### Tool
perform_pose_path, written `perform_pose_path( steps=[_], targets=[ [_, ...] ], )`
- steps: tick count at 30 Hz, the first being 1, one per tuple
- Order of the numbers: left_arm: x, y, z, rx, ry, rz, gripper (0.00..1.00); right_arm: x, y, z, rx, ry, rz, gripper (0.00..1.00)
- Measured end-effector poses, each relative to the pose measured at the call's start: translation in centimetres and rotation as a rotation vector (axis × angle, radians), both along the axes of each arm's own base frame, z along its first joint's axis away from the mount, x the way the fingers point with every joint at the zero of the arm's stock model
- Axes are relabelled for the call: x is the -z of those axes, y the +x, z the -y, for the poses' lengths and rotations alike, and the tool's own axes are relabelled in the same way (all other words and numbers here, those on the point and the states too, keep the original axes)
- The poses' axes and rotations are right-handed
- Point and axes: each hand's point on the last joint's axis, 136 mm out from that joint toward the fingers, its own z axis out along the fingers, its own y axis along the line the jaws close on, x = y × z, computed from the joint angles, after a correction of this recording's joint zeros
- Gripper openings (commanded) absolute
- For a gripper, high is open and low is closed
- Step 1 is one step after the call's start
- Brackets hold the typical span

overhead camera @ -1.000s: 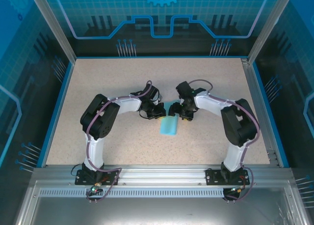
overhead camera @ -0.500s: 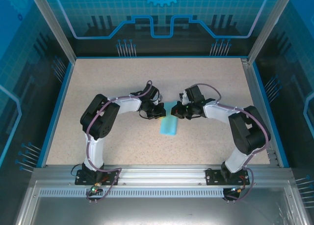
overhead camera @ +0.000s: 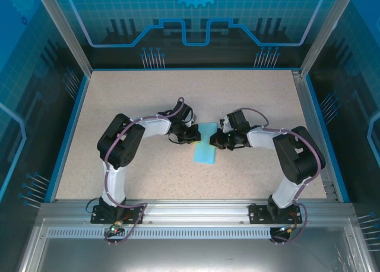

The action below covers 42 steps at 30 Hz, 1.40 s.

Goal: Fold a paper plane with a square sheet of paper (pick it up from the middle)
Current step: Fold the square sheet of paper in half at the center of the table.

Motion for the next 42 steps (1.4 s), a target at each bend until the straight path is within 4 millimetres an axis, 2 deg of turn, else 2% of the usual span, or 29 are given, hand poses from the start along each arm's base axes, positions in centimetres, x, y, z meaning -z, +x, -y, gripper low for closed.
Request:
perform_pose_path(
  steps=[9, 18, 21, 26, 29, 40, 42],
  targets=[
    [0.0, 0.0, 0.0, 0.000, 0.000, 0.000, 0.00, 1.9, -1.3, 0.9, -0.018, -0.013, -0.017, 0.00],
    [0.0, 0.0, 0.0, 0.000, 0.000, 0.000, 0.00, 1.9, -1.3, 0.8, -0.050, 0.001, 0.021, 0.00],
    [0.0, 0.0, 0.0, 0.000, 0.000, -0.001, 0.00, 1.4, -1.3, 0.7, -0.056, 0.014, 0.027, 0.00],
    [0.1, 0.0, 0.0, 0.000, 0.001, -0.001, 0.00, -1.4, -0.8, 0.0, -0.072, 0.067, 0.099, 0.00],
    [0.1, 0.0, 0.0, 0.000, 0.001, -0.001, 0.00, -2.0, -0.8, -0.3, -0.077, 0.083, 0.121, 0.00],
    [0.1, 0.0, 0.0, 0.001, 0.001, -0.001, 0.00, 1.8, -3.5, 0.9, -0.074, 0.044, 0.031, 0.00],
    [0.1, 0.0, 0.0, 0.001, 0.000, -0.001, 0.00, 2.0, -3.6, 1.0, -0.080, 0.039, 0.033, 0.00]
  ],
)
